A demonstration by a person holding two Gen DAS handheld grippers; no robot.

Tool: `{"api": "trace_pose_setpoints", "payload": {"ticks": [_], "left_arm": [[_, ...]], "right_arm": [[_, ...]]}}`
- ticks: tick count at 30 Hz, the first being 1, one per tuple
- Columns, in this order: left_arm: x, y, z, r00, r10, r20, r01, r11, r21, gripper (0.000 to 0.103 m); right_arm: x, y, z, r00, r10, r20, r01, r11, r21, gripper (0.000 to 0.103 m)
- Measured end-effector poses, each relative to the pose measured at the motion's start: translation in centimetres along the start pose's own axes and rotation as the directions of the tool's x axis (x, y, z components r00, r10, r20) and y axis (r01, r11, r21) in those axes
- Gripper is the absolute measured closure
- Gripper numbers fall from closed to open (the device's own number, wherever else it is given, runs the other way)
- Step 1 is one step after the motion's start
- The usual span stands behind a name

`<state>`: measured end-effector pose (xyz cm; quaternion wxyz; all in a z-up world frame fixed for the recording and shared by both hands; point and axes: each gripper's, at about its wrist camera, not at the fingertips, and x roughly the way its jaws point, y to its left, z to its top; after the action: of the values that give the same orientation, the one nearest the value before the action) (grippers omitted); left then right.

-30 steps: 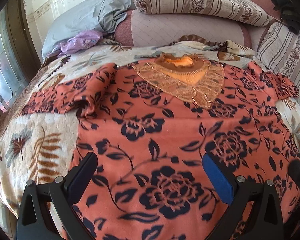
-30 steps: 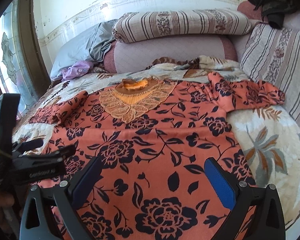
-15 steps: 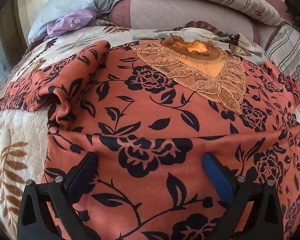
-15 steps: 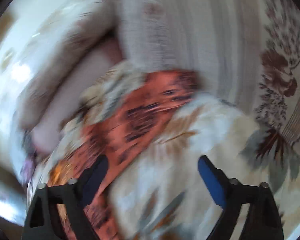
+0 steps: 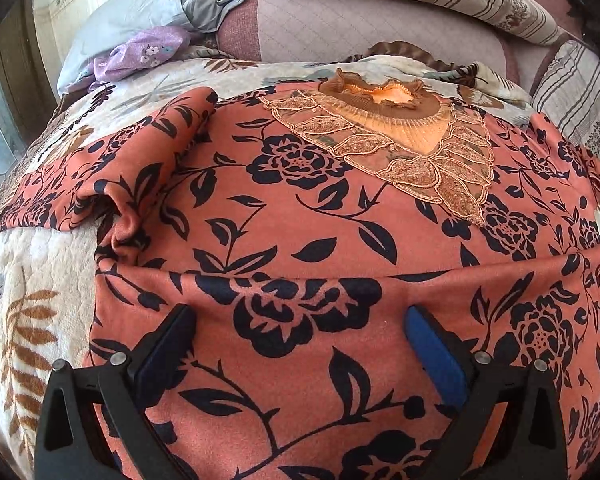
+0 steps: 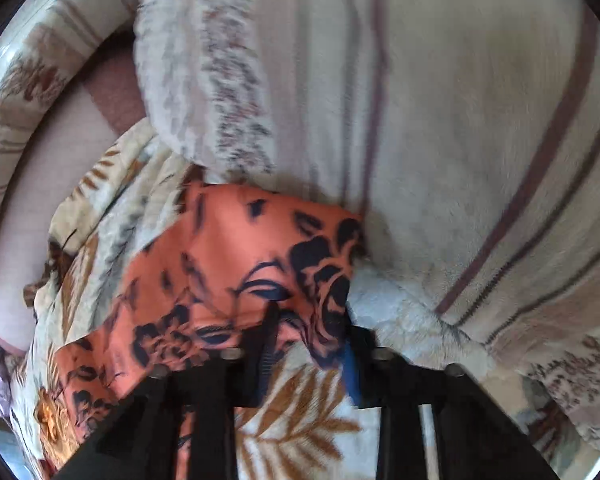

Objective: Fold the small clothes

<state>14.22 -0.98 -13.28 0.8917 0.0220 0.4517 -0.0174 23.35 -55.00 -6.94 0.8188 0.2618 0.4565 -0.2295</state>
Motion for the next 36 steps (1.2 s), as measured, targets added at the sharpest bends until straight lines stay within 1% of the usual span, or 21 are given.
{"api": "trace_pose_setpoints", "payload": {"ticks": [2,5,6,8,10,12,13,15,16,17,18,19,21,23,26,27,29,31,33,34,36], "left_arm": [[0.0,-0.1,0.1,1.000,-0.001,-0.003,0.001,1.000,-0.002,0.000],[0.0,-0.1,0.1,1.000,0.001,-0.010,-0.001,1.000,-0.004,0.000],[0.0,0.0,0.1,1.000,0.000,-0.011,0.000,1.000,-0.005,0.000],[0.0,0.0,0.2,1.000,-0.003,-0.013,0.003,1.000,-0.008,0.000],[-0.1,0.1,0.1,1.000,-0.010,-0.016,0.009,1.000,-0.015,0.000],[-0.2,0.3,0.1,1.000,-0.016,-0.016,0.016,1.000,-0.020,0.000],[-0.2,0.4,0.0,1.000,-0.021,-0.017,0.020,1.000,-0.023,0.000],[-0.3,0.6,0.0,0.999,-0.031,-0.020,0.030,0.999,-0.030,0.000],[-0.4,0.7,0.0,0.999,-0.036,-0.022,0.035,0.999,-0.035,0.000],[-0.4,0.8,0.1,0.999,-0.043,-0.025,0.042,0.998,-0.043,0.000],[-0.5,0.9,0.1,0.998,-0.048,-0.027,0.047,0.998,-0.049,0.000],[-0.5,1.0,0.2,0.998,-0.056,-0.030,0.054,0.997,-0.056,0.000],[-0.6,1.3,0.2,0.996,-0.074,-0.043,0.070,0.994,-0.082,0.000],[-0.7,1.6,0.2,0.995,-0.089,-0.043,0.085,0.991,-0.100,0.000],[-0.8,1.7,0.2,0.995,-0.096,-0.038,0.091,0.989,-0.118,0.000],[-0.8,1.8,0.2,0.995,-0.097,-0.036,0.092,0.988,-0.127,0.000],[-0.8,1.9,0.3,0.994,-0.106,-0.029,0.100,0.984,-0.150,0.000],[-1.0,2.4,0.4,0.989,-0.143,-0.028,0.136,0.976,-0.173,0.000],[-1.4,3.7,0.6,0.973,-0.229,-0.017,0.219,0.947,-0.236,0.000],[-1.7,4.4,0.7,0.958,-0.286,-0.008,0.273,0.920,-0.281,0.000],[-2.4,5.8,1.1,0.917,-0.396,0.046,0.382,0.840,-0.385,0.000]], "right_arm": [[-2.5,1.4,-0.3,0.999,0.023,0.023,-0.022,0.999,-0.031,0.095],[-8.3,6.1,-0.8,0.992,0.101,0.071,-0.091,0.987,-0.133,0.095],[-10.2,7.8,-0.9,0.986,0.139,0.089,-0.124,0.980,-0.157,0.095],[-15.5,11.9,-1.8,0.957,0.261,0.127,-0.231,0.950,-0.208,0.095],[-20.1,15.5,-3.7,0.908,0.392,0.150,-0.349,0.904,-0.248,0.095],[-24.3,19.2,-6.6,0.832,0.533,0.152,-0.482,0.832,-0.276,0.095],[-25.1,20.8,-8.0,0.801,0.585,0.130,-0.536,0.796,-0.281,0.094],[-26.0,23.9,-11.8,0.720,0.691,0.068,-0.652,0.707,-0.273,0.091],[-25.5,25.2,-13.8,0.691,0.722,0.040,-0.691,0.675,-0.258,0.087],[-24.0,26.7,-16.3,0.666,0.746,-0.023,-0.728,0.642,-0.240,0.056],[-21.9,28.1,-18.7,0.657,0.746,-0.110,-0.747,0.626,-0.224,0.001],[-20.0,28.8,-20.8,0.665,0.729,-0.162,-0.745,0.632,-0.211,0.002],[-14.6,29.1,-25.8,0.714,0.638,-0.289,-0.697,0.686,-0.207,0.003],[-10.8,27.5,-28.9,0.738,0.573,-0.357,-0.659,0.726,-0.198,0.011],[-7.7,23.0,-30.5,0.813,0.493,-0.309,-0.566,0.793,-0.226,0.011],[-7.2,21.4,-30.5,0.847,0.457,-0.270,-0.522,0.811,-0.266,0.011],[-6.8,19.4,-29.8,0.905,0.384,-0.183,-0.425,0.819,-0.385,0.011],[-7.0,18.3,-28.7,0.927,0.354,-0.122,-0.369,0.807,-0.461,0.011],[-6.7,16.3,-28.4,0.927,0.364,-0.083,-0.357,0.797,-0.487,0.011],[-6.6,15.2,-28.0,0.926,0.370,-0.078,-0.360,0.798,-0.484,0.011],[-5.3,13.3,-28.1,0.936,0.335,-0.112,-0.349,0.827,-0.441,0.010]]}}
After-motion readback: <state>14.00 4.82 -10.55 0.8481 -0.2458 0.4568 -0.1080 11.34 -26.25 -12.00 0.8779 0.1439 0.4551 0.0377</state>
